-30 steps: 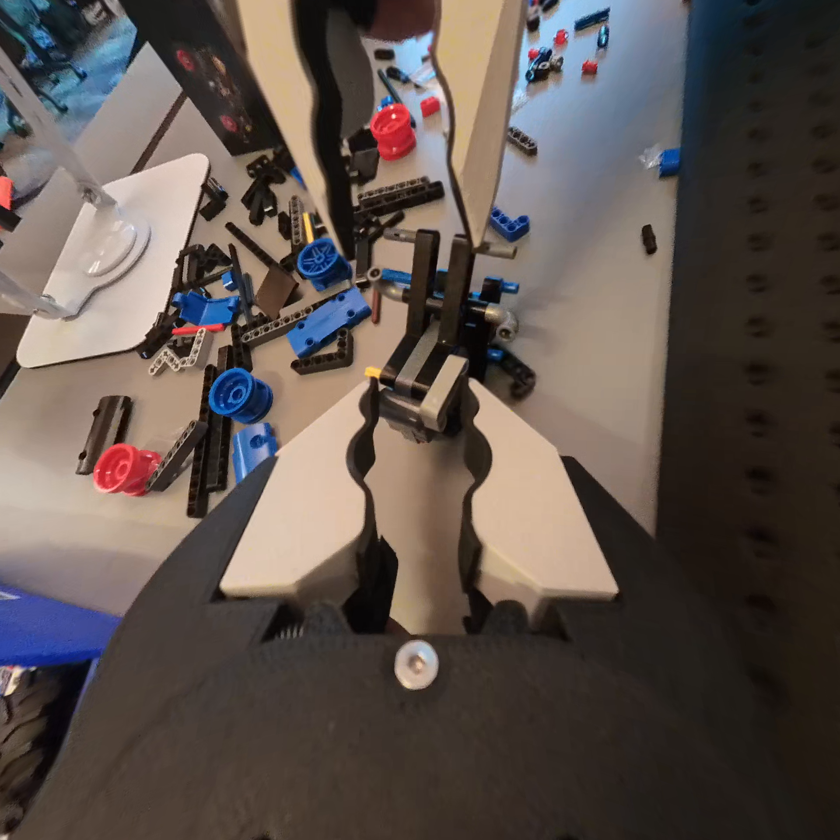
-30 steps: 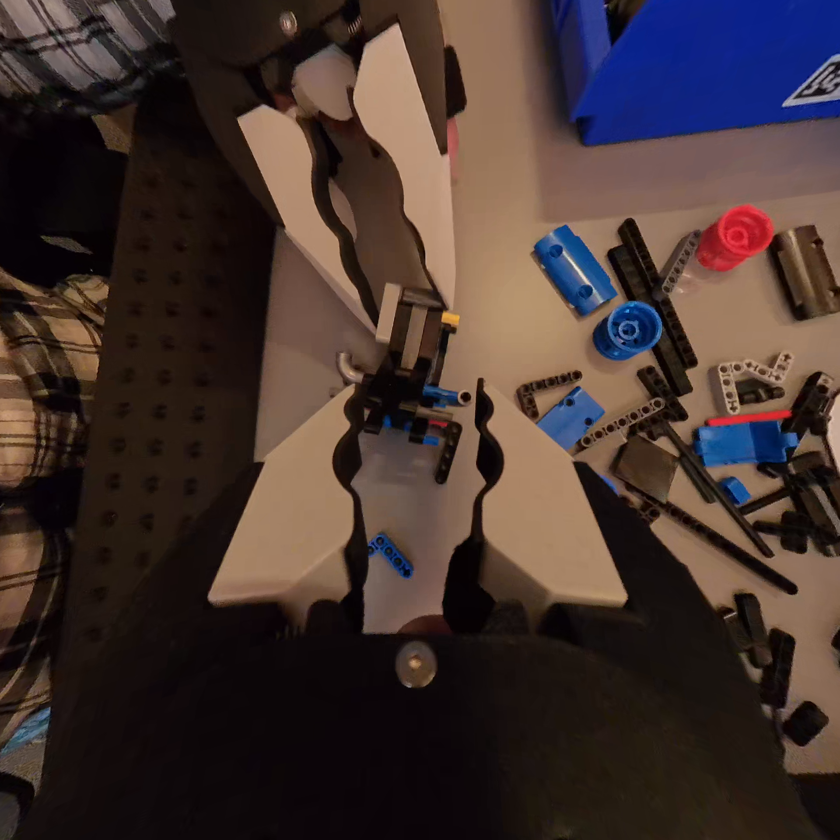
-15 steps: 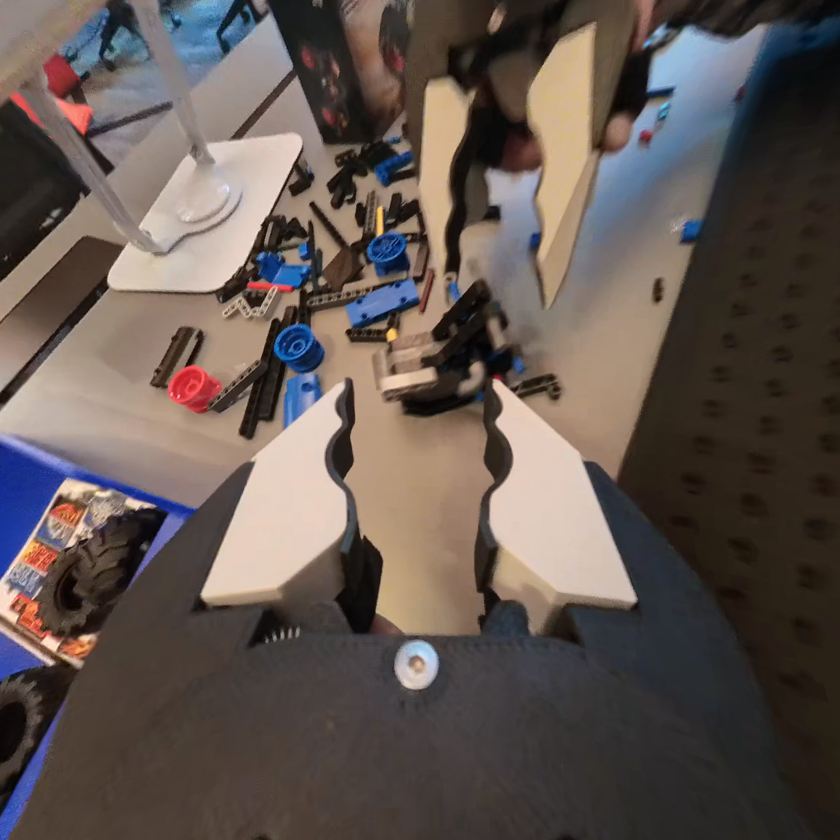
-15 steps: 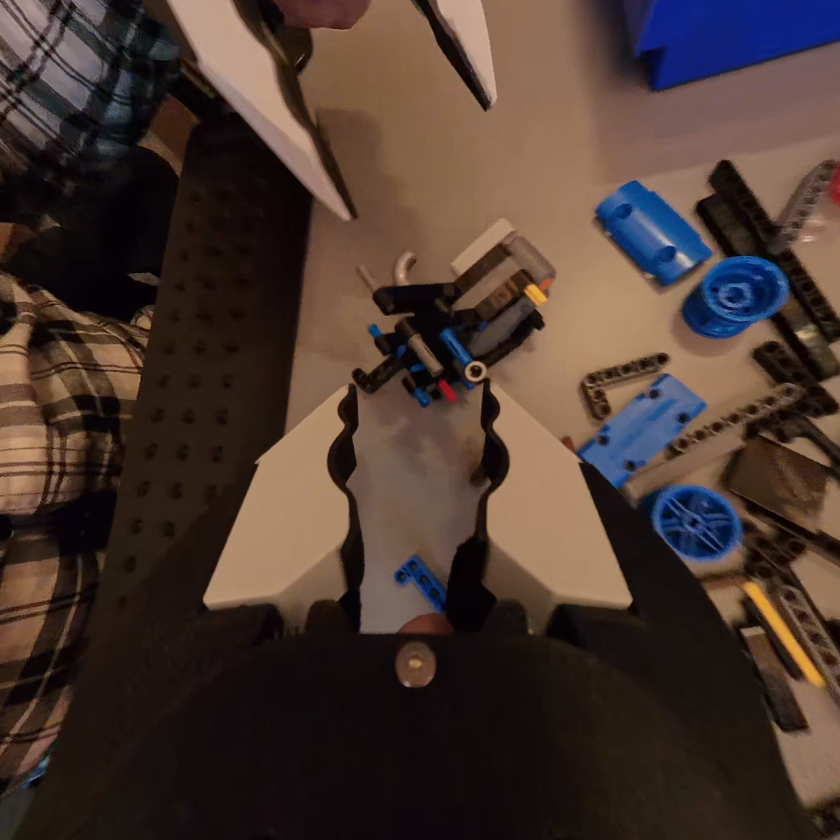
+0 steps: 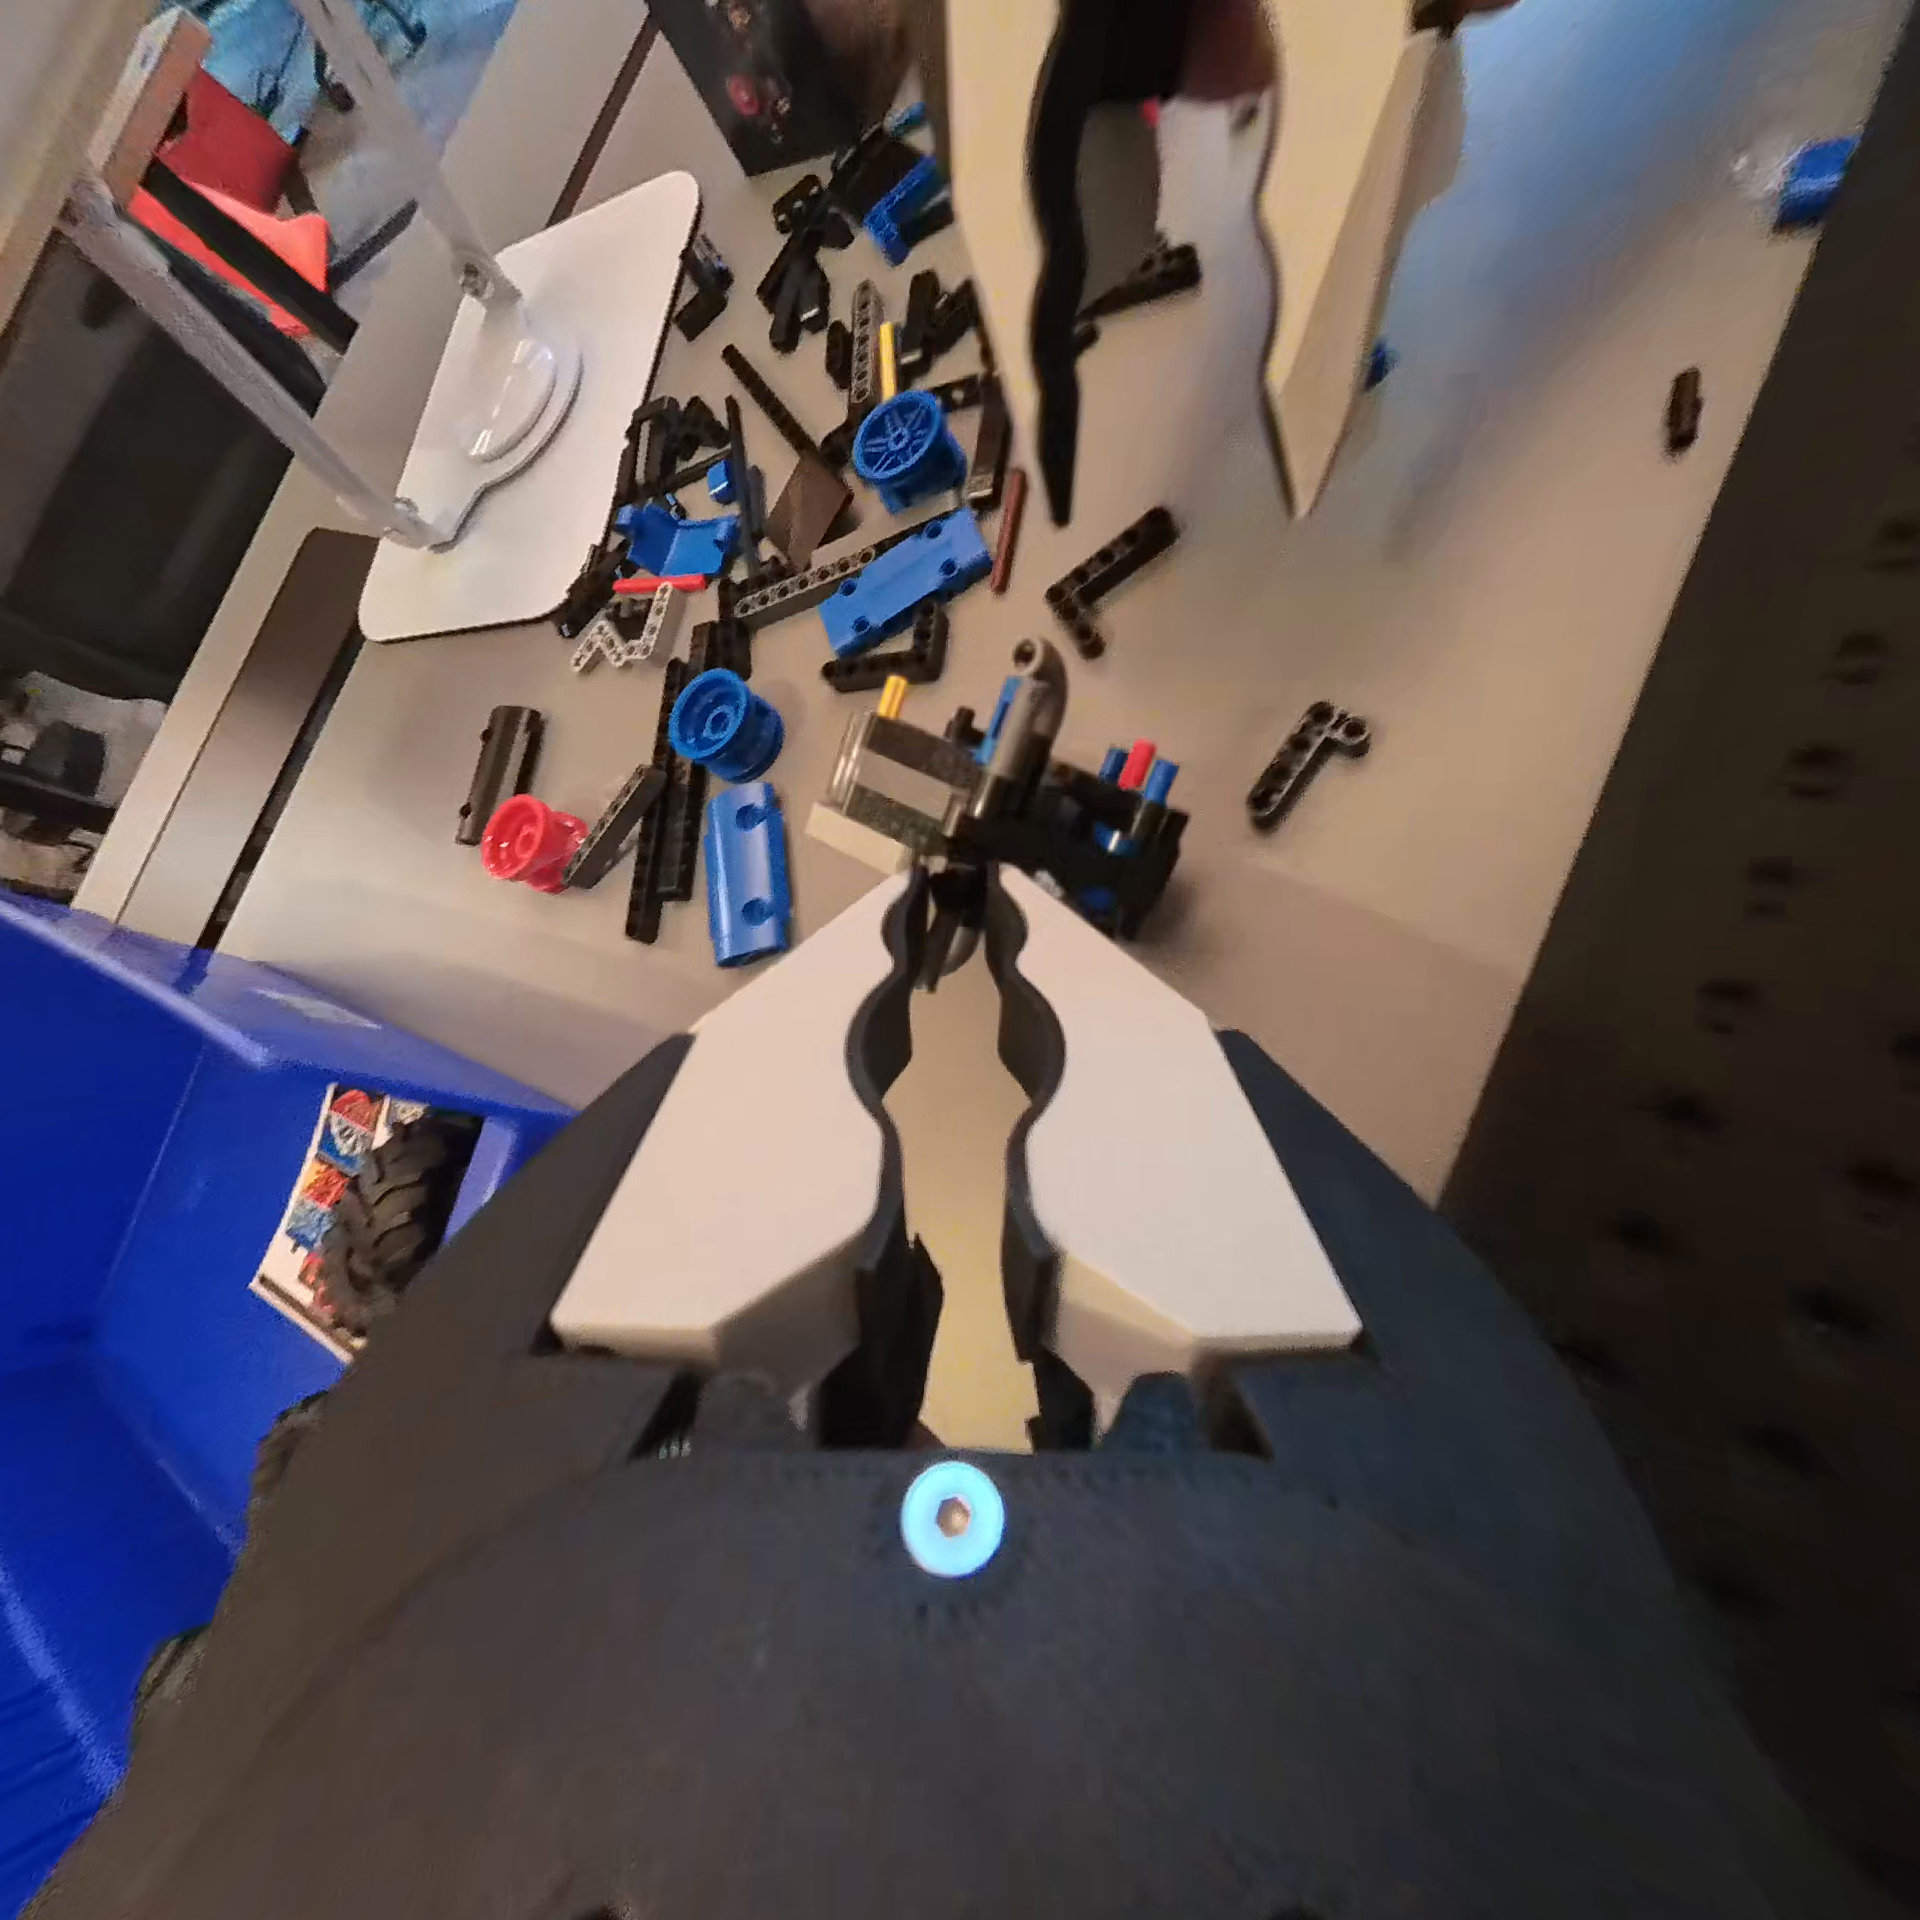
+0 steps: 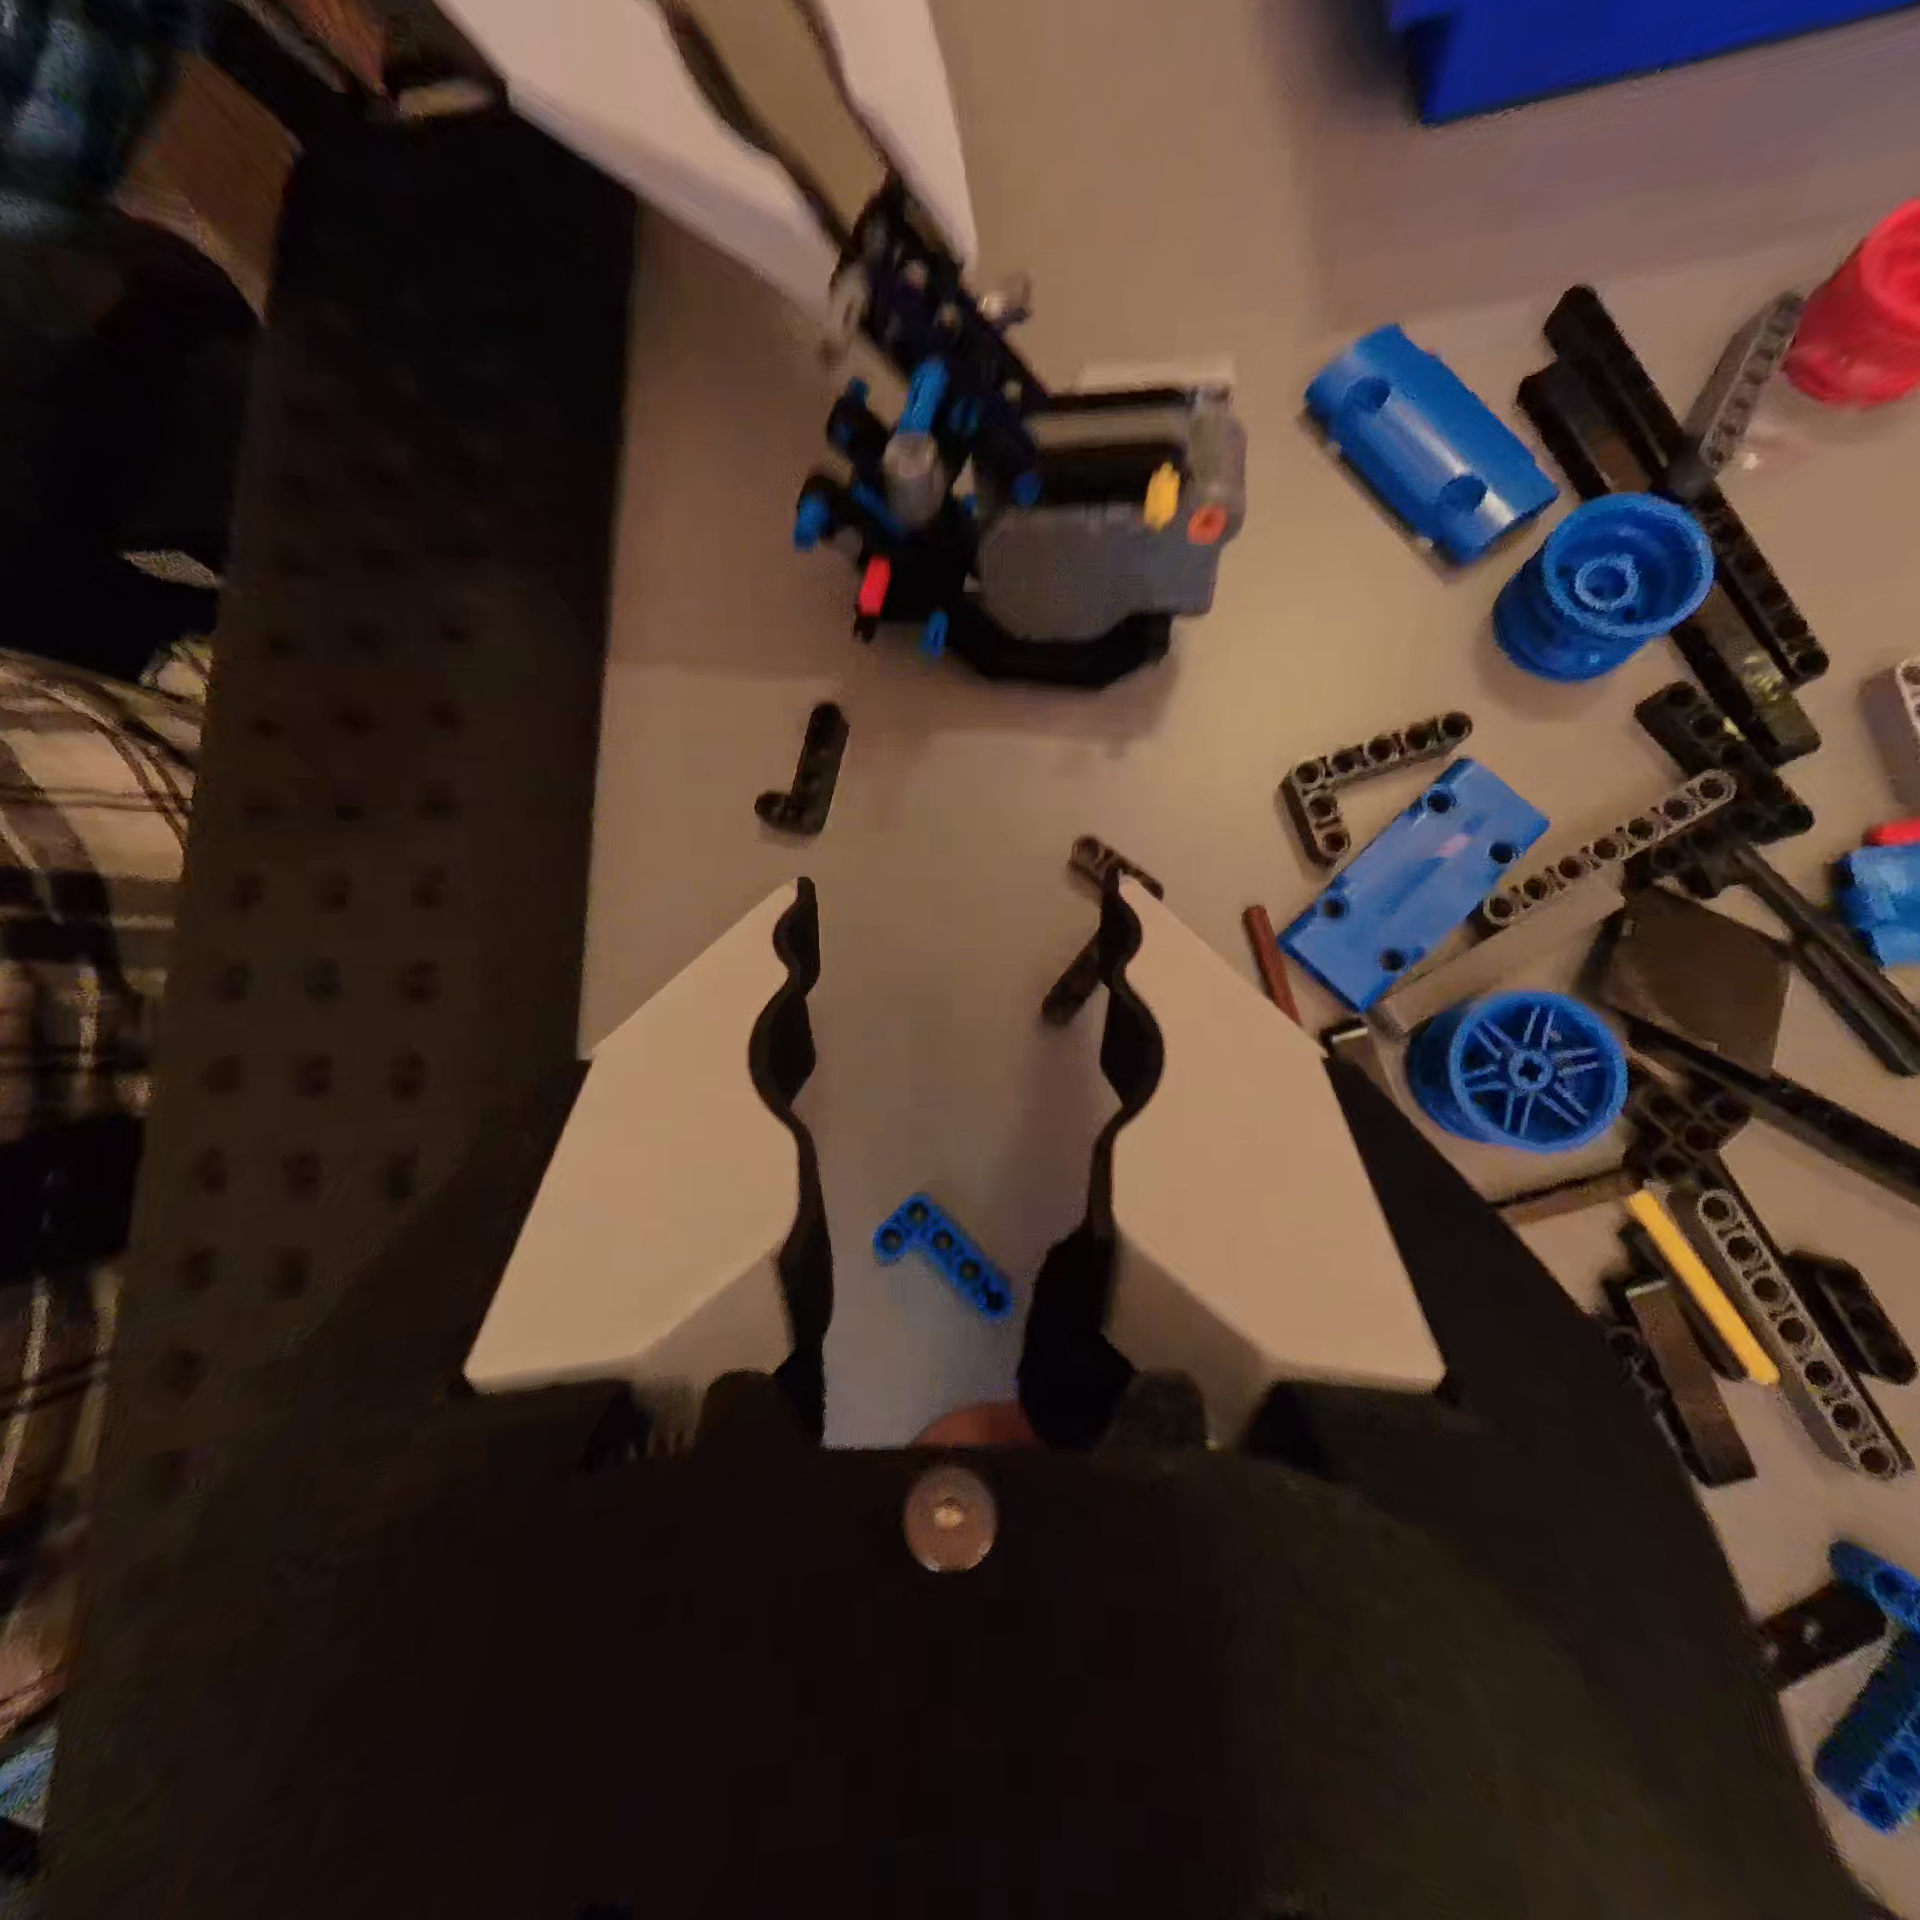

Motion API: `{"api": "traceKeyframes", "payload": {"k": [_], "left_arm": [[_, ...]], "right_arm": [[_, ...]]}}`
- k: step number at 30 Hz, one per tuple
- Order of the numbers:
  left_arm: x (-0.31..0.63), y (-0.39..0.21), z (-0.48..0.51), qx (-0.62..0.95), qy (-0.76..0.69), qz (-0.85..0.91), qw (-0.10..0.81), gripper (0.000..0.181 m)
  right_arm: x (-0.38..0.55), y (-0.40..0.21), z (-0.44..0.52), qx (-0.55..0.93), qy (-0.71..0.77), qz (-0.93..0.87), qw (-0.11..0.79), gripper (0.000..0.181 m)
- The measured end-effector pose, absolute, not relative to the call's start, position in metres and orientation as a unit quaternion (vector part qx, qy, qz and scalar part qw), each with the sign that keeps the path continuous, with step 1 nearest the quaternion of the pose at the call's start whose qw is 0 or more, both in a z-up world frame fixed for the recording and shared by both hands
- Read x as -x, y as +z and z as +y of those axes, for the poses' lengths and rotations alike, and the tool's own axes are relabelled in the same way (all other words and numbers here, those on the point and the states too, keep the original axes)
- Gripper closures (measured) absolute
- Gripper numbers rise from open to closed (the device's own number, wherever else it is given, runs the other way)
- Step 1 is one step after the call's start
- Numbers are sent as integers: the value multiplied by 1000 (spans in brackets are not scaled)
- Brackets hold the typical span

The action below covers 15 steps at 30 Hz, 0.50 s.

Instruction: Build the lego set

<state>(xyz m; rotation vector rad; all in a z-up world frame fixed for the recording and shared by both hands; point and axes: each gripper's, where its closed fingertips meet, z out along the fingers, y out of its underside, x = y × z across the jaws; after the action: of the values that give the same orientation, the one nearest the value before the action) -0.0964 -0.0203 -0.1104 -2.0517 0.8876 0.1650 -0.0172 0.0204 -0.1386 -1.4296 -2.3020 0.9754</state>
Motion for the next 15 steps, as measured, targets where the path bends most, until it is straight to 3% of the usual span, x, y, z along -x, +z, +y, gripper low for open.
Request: {"api": "traceKeyframes", "payload": {"k": [6,15], "left_arm": [[114,-113,-24,815,55,377,437,166],[114,-108,-33,820,65,369,433,128]], "right_arm": [[8,-146,20,472,292,-819,146,130],[-21,-127,76,515,260,-794,191,132]]}}
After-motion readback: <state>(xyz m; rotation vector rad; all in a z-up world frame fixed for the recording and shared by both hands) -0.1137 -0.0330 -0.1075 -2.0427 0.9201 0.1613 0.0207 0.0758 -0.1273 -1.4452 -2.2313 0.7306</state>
